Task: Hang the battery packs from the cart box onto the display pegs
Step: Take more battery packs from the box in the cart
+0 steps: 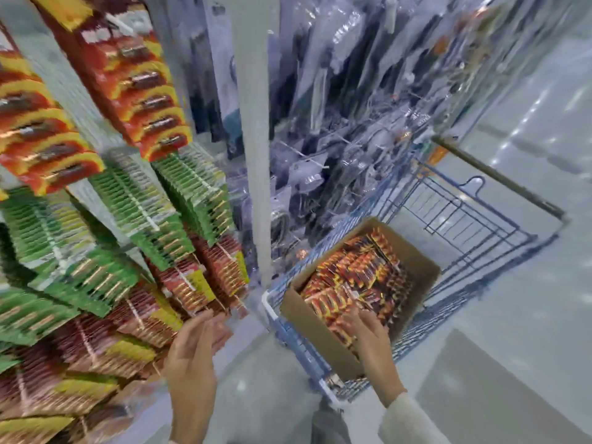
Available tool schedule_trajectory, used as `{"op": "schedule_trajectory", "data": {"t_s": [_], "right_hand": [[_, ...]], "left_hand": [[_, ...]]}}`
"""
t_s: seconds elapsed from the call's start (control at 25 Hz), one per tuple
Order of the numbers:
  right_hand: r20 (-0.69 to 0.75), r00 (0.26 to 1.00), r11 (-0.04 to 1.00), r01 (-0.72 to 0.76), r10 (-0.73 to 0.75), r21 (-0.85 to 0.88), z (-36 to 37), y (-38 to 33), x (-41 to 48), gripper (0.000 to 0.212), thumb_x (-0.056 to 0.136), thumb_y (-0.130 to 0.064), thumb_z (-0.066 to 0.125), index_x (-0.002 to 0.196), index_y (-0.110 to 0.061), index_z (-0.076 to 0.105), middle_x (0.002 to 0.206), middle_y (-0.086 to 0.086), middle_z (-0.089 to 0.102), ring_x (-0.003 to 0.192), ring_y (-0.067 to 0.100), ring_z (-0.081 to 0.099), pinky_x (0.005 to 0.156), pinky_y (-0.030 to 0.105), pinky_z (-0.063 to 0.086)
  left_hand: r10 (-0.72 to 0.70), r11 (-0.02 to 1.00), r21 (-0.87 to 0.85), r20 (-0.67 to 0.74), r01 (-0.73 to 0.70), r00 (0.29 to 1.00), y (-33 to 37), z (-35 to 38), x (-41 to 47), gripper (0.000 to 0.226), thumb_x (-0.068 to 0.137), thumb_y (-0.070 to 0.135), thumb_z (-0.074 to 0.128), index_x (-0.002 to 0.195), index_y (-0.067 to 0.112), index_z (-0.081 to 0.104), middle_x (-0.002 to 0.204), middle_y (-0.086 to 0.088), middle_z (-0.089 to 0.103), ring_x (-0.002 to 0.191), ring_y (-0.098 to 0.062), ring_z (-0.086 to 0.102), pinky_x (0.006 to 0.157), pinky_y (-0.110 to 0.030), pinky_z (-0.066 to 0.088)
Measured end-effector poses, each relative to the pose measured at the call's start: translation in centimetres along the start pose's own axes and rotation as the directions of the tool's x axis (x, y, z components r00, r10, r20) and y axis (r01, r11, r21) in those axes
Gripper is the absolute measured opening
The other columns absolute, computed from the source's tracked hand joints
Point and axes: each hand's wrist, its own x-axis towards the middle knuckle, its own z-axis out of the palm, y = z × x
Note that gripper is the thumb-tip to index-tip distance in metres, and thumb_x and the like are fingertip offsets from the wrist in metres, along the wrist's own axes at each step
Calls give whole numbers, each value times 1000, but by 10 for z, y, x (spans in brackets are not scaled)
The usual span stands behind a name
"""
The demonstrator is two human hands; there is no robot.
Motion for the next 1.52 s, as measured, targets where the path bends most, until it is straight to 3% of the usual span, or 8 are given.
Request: {"op": "schedule_trajectory", "data": {"t_s": [0.08,0.24,0.4,0.56,0.72,1.0,1.28,1.52], "right_hand": [[-20,995,995,-94,95,38,-36,23,21,69,80,-76,60,124,-24,68,120,-6,72,113,17,68,105,48,50],[-2,976,972,-216,217,90,-93,54,50,27,102,-39,60,117,-19,67,117,1,71,110,19,66,93,38,53],[0,972,970,-234,235,61,-125,67,67,29,98,-51,59,108,-25,71,106,-6,75,104,19,69,90,39,53],[-39,957,954,-282,288,106,-146,65,83,14,100,-38,61,102,-26,67,103,-3,72,100,21,68,78,32,45],[-47,939,932,-329,340,155,-148,61,91,21,101,-39,60,113,-22,66,111,0,71,106,22,66,86,33,47],[-57,914,898,-380,401,222,-140,39,95,22,101,-42,58,107,-24,70,101,-16,74,99,4,68,88,26,52],[-91,867,842,-443,489,306,-143,42,98,20,100,-37,60,100,-22,73,92,-19,75,95,5,70,79,24,48],[-50,877,857,-452,477,246,-136,33,112,18,103,-36,57,103,-23,70,94,-17,74,95,1,68,77,18,48]], "left_hand": [[-65,997,56,50,62,997,-25,43,-10,13,98,17,61,106,20,71,94,0,80,75,-16,75,68,-22,60],[-170,966,219,132,138,977,-71,125,-31,14,104,10,59,104,19,70,93,4,80,86,-25,74,76,-33,56],[-274,917,349,199,193,941,-104,194,-36,15,103,10,61,108,19,71,104,-4,79,98,-28,74,90,-42,57],[-328,860,474,236,187,915,-121,257,-31,12,101,17,67,106,26,73,100,3,77,91,-17,73,85,-33,56],[-322,776,630,337,42,885,-139,322,1,21,104,25,63,124,21,69,115,7,71,102,-10,66,82,-15,45],[-337,519,828,424,-210,840,-218,445,100,51,104,36,61,148,12,52,144,-13,60,136,-33,54,113,-49,46],[-421,226,876,483,-426,768,-269,488,117,80,85,18,86,150,4,43,152,-20,45,142,-39,42,115,-47,44],[-523,356,923,327,-147,787,-253,465,126,53,84,10,85,132,2,63,129,-11,65,122,-31,62,96,-36,52]]}}
